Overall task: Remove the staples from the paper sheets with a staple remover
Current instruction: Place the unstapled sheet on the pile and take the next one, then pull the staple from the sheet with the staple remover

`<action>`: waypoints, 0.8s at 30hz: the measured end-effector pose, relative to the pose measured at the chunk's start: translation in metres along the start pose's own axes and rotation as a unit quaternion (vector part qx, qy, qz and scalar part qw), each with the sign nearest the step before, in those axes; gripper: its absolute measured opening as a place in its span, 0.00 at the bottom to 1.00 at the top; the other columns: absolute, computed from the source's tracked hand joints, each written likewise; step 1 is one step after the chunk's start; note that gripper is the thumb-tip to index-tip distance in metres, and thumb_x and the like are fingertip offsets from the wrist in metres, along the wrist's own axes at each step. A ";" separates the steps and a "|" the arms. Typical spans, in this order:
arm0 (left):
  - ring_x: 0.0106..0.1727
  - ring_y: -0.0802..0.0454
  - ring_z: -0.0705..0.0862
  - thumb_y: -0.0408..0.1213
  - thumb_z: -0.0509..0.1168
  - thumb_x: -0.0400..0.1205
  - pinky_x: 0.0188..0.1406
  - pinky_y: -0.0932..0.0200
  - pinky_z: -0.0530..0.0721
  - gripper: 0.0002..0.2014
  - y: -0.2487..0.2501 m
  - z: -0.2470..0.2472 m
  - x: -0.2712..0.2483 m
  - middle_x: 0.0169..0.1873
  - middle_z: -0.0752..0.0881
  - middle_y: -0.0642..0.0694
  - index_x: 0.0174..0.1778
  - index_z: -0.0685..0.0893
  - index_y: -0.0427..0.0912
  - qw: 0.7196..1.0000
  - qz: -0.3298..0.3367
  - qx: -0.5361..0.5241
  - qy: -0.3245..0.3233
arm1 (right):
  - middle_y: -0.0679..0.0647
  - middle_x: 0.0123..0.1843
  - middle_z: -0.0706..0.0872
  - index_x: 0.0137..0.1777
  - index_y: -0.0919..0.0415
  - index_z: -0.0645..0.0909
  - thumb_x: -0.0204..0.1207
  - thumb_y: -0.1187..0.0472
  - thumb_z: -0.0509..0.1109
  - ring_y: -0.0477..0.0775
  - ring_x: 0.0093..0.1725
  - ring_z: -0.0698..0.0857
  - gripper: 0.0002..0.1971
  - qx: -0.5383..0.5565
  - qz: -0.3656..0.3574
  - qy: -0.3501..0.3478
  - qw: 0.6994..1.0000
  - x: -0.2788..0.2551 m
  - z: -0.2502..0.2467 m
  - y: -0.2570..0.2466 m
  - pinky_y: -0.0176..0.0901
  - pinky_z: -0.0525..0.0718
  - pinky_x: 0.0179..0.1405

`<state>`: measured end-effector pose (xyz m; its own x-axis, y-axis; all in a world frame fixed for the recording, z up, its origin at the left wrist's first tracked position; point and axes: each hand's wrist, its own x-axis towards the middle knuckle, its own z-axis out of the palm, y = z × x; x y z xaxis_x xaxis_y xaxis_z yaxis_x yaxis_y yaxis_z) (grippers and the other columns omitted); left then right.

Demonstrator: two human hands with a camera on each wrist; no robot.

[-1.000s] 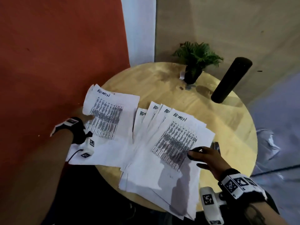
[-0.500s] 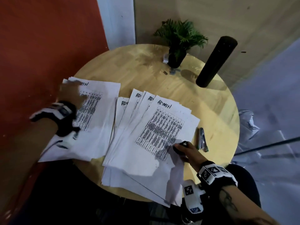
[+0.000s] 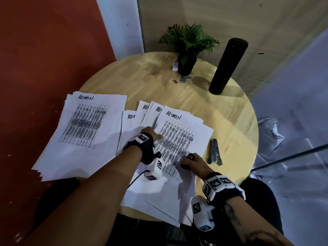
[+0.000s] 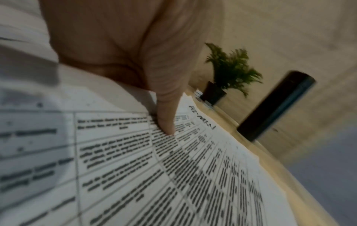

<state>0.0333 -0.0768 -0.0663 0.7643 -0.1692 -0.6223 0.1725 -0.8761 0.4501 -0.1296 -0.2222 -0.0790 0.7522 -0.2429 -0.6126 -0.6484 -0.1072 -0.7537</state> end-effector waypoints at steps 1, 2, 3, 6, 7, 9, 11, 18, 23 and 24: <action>0.67 0.38 0.80 0.49 0.69 0.79 0.57 0.54 0.78 0.38 -0.004 -0.001 0.001 0.71 0.76 0.32 0.78 0.64 0.29 1.000 -0.005 -0.021 -0.005 | 0.54 0.31 0.76 0.34 0.58 0.72 0.70 0.61 0.75 0.50 0.32 0.74 0.13 0.003 0.001 -0.001 1.000 0.000 -0.001 0.000 0.40 0.72 0.32; 0.67 0.37 0.79 0.48 0.69 0.80 0.58 0.55 0.78 0.37 -0.011 -0.002 0.001 0.71 0.76 0.32 0.78 0.64 0.29 0.999 -0.013 -0.042 -0.012 | 0.53 0.31 0.76 0.35 0.59 0.72 0.69 0.59 0.75 0.50 0.32 0.75 0.13 0.003 0.002 0.002 1.000 -0.001 -0.001 0.000 0.40 0.71 0.32; 0.68 0.38 0.79 0.48 0.69 0.79 0.60 0.54 0.77 0.38 -0.019 -0.001 0.001 0.71 0.76 0.32 0.78 0.65 0.28 0.998 -0.021 -0.061 -0.019 | 0.51 0.28 0.77 0.35 0.60 0.73 0.64 0.53 0.76 0.49 0.30 0.75 0.16 0.000 0.002 0.007 1.000 -0.001 -0.004 0.000 0.40 0.70 0.31; 0.65 0.39 0.81 0.49 0.74 0.74 0.57 0.53 0.79 0.35 -0.045 0.007 0.000 0.67 0.80 0.36 0.71 0.76 0.30 0.990 -0.020 -0.141 -0.010 | 0.42 0.15 0.76 0.36 0.65 0.75 0.48 0.41 0.73 0.37 0.16 0.72 0.28 0.017 -0.003 0.019 1.000 0.009 -0.013 0.009 0.37 0.67 0.26; 0.62 0.39 0.82 0.48 0.75 0.74 0.54 0.54 0.79 0.30 -0.050 0.010 -0.002 0.62 0.83 0.38 0.66 0.80 0.30 0.987 -0.003 -0.159 0.006 | 0.41 0.13 0.75 0.35 0.65 0.75 0.52 0.44 0.75 0.37 0.14 0.71 0.24 0.018 -0.004 0.017 1.000 0.006 -0.014 0.005 0.36 0.66 0.25; 0.53 0.43 0.83 0.44 0.74 0.75 0.49 0.55 0.77 0.18 -0.054 0.014 -0.007 0.49 0.85 0.39 0.51 0.83 0.33 0.981 0.044 -0.183 0.042 | 0.43 0.12 0.73 0.29 0.63 0.74 0.68 0.57 0.75 0.37 0.13 0.69 0.15 0.011 -0.018 -0.001 1.000 0.000 -0.017 -0.003 0.35 0.66 0.23; 0.48 0.46 0.83 0.39 0.74 0.75 0.49 0.54 0.78 0.12 -0.050 0.012 -0.019 0.43 0.86 0.39 0.45 0.83 0.34 0.962 0.091 -0.245 0.074 | 0.46 0.20 0.79 0.29 0.60 0.75 0.73 0.63 0.73 0.42 0.22 0.77 0.13 0.014 -0.039 0.013 0.999 -0.002 -0.024 -0.010 0.37 0.70 0.27; 0.45 0.55 0.87 0.24 0.70 0.76 0.54 0.63 0.83 0.05 -0.030 -0.025 -0.088 0.41 0.90 0.46 0.45 0.86 0.34 0.877 0.206 -0.427 0.073 | 0.52 0.41 0.88 0.47 0.58 0.81 0.67 0.63 0.77 0.47 0.41 0.85 0.10 0.221 -0.128 0.016 0.967 -0.024 -0.069 -0.074 0.34 0.76 0.36; 0.42 0.60 0.88 0.22 0.68 0.76 0.48 0.69 0.84 0.06 -0.032 -0.053 -0.103 0.36 0.91 0.53 0.44 0.85 0.36 0.870 0.251 -0.421 0.047 | 0.57 0.47 0.90 0.46 0.58 0.88 0.35 0.53 0.90 0.54 0.44 0.88 0.33 0.311 -0.181 -0.114 0.926 -0.033 -0.083 -0.115 0.42 0.82 0.48; 0.41 0.60 0.87 0.22 0.68 0.76 0.48 0.68 0.84 0.06 -0.033 -0.056 -0.106 0.35 0.90 0.53 0.43 0.85 0.35 0.870 0.255 -0.420 0.052 | 0.55 0.45 0.91 0.43 0.57 0.89 0.33 0.53 0.91 0.52 0.42 0.88 0.32 0.308 -0.191 -0.127 0.923 -0.038 -0.083 -0.121 0.39 0.84 0.45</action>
<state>-0.0183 -0.0044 0.0204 0.9187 -0.3600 -0.1626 0.1537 -0.0534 0.9867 -0.0893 -0.2803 0.0552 0.9663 -0.0590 -0.2507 -0.1984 0.4501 -0.8707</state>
